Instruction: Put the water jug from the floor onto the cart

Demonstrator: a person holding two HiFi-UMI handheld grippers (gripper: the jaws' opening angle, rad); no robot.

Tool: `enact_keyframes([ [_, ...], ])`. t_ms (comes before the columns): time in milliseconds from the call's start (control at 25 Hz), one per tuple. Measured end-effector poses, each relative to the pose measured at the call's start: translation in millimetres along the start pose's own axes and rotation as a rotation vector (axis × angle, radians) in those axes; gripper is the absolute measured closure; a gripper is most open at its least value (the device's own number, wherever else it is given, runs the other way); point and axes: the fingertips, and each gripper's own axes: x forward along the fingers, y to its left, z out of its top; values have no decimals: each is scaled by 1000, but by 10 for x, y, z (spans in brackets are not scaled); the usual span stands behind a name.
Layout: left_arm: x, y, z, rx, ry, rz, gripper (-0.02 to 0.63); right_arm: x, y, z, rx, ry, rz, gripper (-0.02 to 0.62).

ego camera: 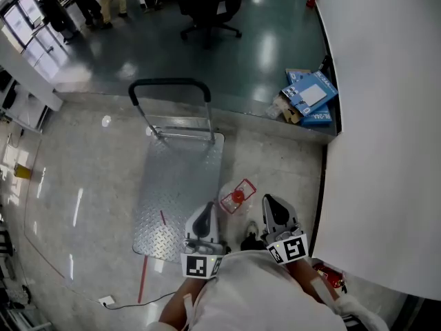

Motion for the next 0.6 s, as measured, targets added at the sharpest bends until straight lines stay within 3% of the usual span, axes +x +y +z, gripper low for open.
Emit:
enact_keyframes([
  [200,7,0,-7,10,1,0,603,30,-19,-48,11,6,-2,584],
  [600,116,218,-165,-5,25,24,603,463,-128,-1013,2,266,5,583],
])
